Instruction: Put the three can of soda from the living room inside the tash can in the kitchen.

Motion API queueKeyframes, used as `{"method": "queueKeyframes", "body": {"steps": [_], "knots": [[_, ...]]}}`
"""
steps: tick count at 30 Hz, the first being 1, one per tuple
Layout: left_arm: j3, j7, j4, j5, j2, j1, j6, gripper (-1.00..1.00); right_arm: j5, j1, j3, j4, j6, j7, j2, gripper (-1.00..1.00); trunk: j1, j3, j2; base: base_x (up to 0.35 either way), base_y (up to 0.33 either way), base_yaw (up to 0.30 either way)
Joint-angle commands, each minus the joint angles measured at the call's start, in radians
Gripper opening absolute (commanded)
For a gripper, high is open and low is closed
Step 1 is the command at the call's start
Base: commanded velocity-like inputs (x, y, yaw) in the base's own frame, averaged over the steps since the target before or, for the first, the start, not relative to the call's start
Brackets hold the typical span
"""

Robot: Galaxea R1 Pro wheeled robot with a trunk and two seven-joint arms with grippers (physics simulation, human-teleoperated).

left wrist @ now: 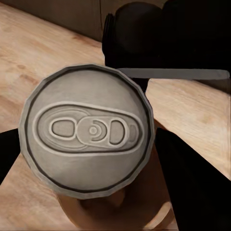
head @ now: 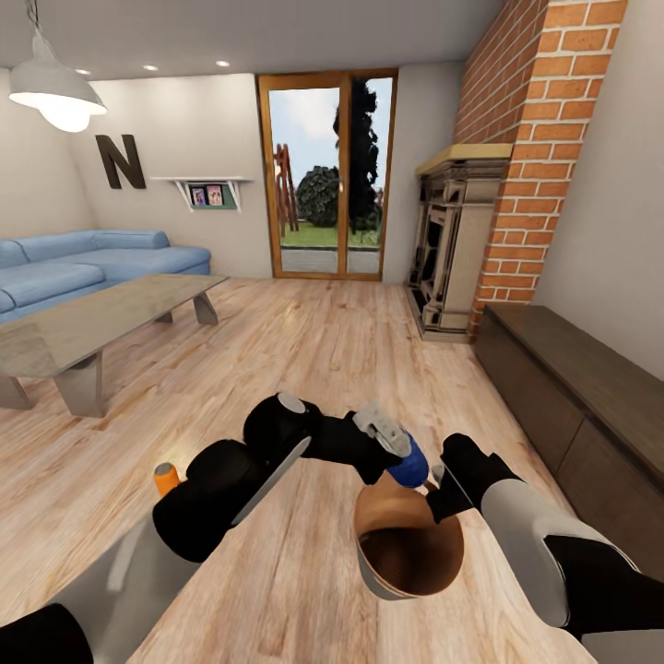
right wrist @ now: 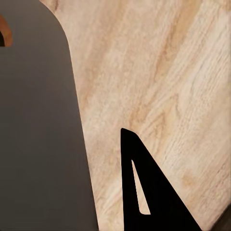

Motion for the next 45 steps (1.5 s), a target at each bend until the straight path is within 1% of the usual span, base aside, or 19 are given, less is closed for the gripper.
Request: {"method": "queueKeyframes", "body": {"steps": [1, 3, 7, 11, 16, 17, 22, 24, 26, 28, 31, 32, 35, 37, 40, 45], "knots": [[-0.010, -0.011, 0.000, -0.003, 0.002, 0.001, 0.000, -1.00, -0.019, 0.000, -0.005, 0.000, 0.003, 0.000, 0.000, -1.00, 0.000, 0.000, 0.000, 0.000, 0.000, 0.000], [-0.020, -0.018, 0.000, -0.004, 0.005, 0.003, 0.000, -1.00, -0.020, 0.000, -0.005, 0.000, 0.003, 0.000, 0.000, -1.00, 0.000, 0.000, 0.000, 0.000, 0.000, 0.000], [-0.028, -0.024, 0.000, -0.005, 0.013, 0.004, 0.000, -1.00, -0.020, 0.000, -0.006, -0.001, 0.003, 0.000, 0.000, -1.00, 0.000, 0.000, 0.000, 0.000, 0.000, 0.000], [-0.062, -0.026, 0.003, -0.009, 0.026, 0.004, 0.000, -1.00, -0.019, 0.000, -0.006, -0.003, 0.003, 0.000, 0.001, -1.00, 0.000, 0.000, 0.000, 0.000, 0.000, 0.000], [-0.077, -0.020, 0.027, -0.014, 0.037, 0.006, 0.000, -1.00, -0.019, 0.000, -0.006, -0.006, 0.004, 0.001, 0.006, -1.00, 0.000, 0.000, 0.000, 0.000, 0.000, 0.000], [-0.079, -0.020, 0.035, -0.017, 0.037, 0.006, 0.000, -1.00, -0.019, 0.000, -0.005, -0.006, 0.004, 0.002, 0.007, -1.00, 0.000, 0.000, 0.000, 0.000, 0.000, 0.000], [-0.083, -0.019, 0.104, -0.067, 0.035, 0.006, 0.000, -1.00, -0.019, 0.000, -0.003, -0.025, 0.005, 0.003, 0.012, -1.00, 0.000, 0.000, 0.000, 0.000, 0.000, 0.000], [-0.083, -0.020, 0.139, -0.094, 0.032, 0.007, 0.000, -1.00, -0.019, 0.000, -0.002, -0.042, 0.009, 0.002, 0.020, -1.00, 0.000, 0.000, 0.000, 0.000, 0.000, 0.000], [-0.083, -0.021, 0.159, -0.106, 0.031, 0.007, 0.000, -1.00, -0.019, 0.000, -0.001, -0.052, 0.012, 0.002, 0.028, -1.00, 0.000, 0.000, 0.000, 0.000, 0.000, 0.000], [-0.085, -0.022, 0.195, -0.121, 0.028, 0.008, 0.000, -1.00, -0.013, -0.001, 0.001, -0.073, 0.019, 0.000, 0.050, -1.00, 0.000, 0.000, 0.000, 0.000, 0.000, 0.000], [-0.105, -0.022, 0.217, -0.124, 0.027, 0.008, 0.000, -1.00, -0.012, -0.005, 0.002, -0.078, 0.020, -0.002, 0.059, -1.00, 0.000, 0.000, 0.000, 0.000, 0.000, 0.000], [-0.115, -0.021, 0.231, -0.125, 0.027, 0.008, 0.000, -1.00, -0.011, -0.008, 0.002, -0.080, 0.021, -0.003, 0.066, -1.00, 0.000, 0.000, 0.000, 0.000, 0.000, 0.000], [-0.132, -0.019, 0.275, -0.126, 0.025, 0.009, 0.000, -1.00, -0.008, -0.013, 0.003, -0.081, 0.023, -0.006, 0.084, -1.00, 0.000, 0.000, 0.000, 0.000, 0.000, 0.000], [-0.136, -0.019, 0.286, -0.126, 0.023, 0.009, 0.000, -1.00, -0.009, -0.014, 0.003, -0.082, 0.023, -0.007, 0.088, -1.00, 0.000, 0.000, 0.000, 0.000, 0.000, 0.000], [-0.152, -0.017, 0.297, -0.127, 0.016, 0.011, 0.000, -1.00, -0.008, -0.015, 0.004, -0.081, 0.023, -0.007, 0.090, -1.00, 0.000, 0.000, 0.000, 0.000, 0.000, 0.000], [-0.170, -0.016, 0.318, -0.128, 0.013, 0.012, 0.000, -1.00, -0.007, -0.016, 0.004, -0.080, 0.023, -0.008, 0.094, -1.00, 0.000, 0.000, 0.000, 0.000, 0.000, 0.000]]}}
